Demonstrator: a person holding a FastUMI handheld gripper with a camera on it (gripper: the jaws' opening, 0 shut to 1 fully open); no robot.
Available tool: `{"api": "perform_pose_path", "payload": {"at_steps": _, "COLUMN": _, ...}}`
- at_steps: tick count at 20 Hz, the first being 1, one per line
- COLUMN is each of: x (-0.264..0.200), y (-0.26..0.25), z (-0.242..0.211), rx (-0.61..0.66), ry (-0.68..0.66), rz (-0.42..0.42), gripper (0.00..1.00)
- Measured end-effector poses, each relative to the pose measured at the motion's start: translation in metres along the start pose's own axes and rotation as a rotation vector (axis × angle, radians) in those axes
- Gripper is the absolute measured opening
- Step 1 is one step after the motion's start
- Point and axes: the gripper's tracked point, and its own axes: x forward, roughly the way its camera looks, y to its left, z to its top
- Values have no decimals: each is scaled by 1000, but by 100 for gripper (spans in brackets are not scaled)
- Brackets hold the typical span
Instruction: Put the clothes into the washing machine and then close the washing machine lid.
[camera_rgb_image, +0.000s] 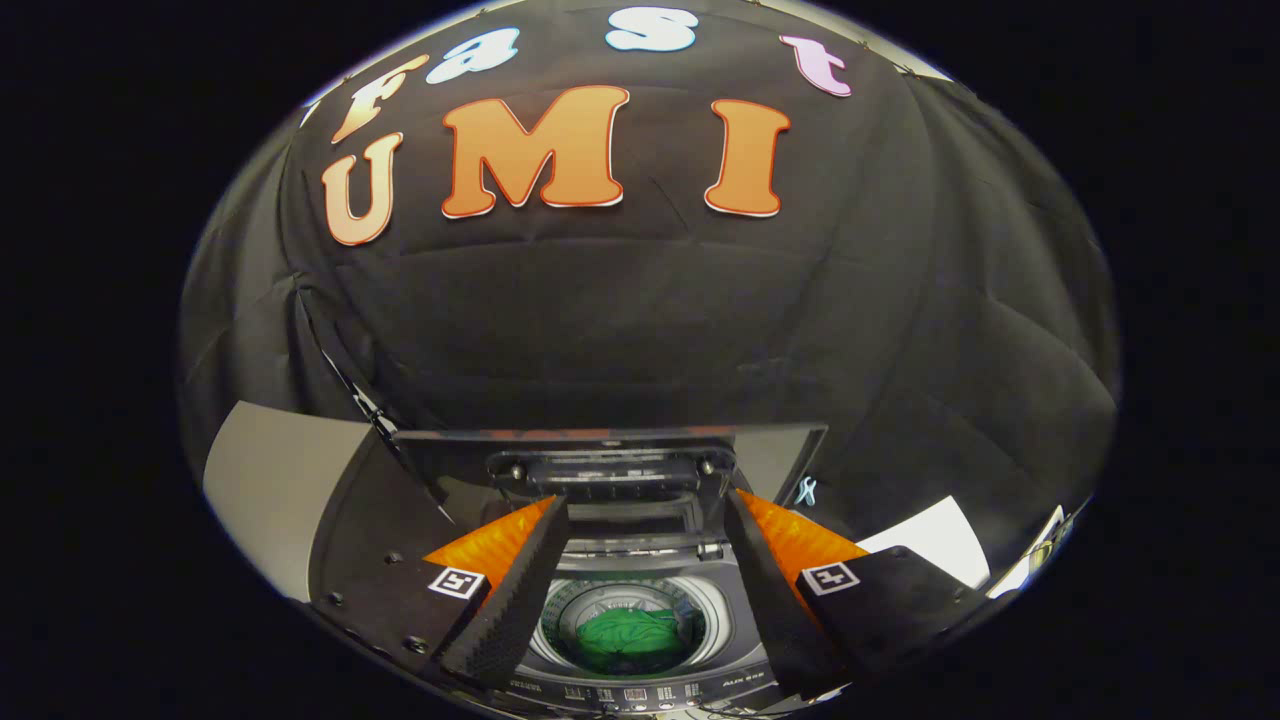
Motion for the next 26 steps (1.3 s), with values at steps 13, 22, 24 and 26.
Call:
{"api": "perform_pose_path", "payload": {"at_steps": 13, "x": 95, "y": 35, "z": 43, "rx": -26, "ry": -64, "rz": 70, "gripper": 100}}
{"api": "perform_pose_path", "payload": {"at_steps": 22, "x": 103, "y": 42, "z": 35, "rx": 24, "ry": -63, "rz": 96, "gripper": 97}}
{"api": "perform_pose_path", "payload": {"at_steps": 24, "x": 97, "y": 40, "z": 31, "rx": 15, "ry": -74, "rz": 98, "gripper": 98}}
{"api": "perform_pose_path", "payload": {"at_steps": 26, "x": 87, "y": 38, "z": 26, "rx": 16, "ry": -86, "rz": 102, "gripper": 98}}
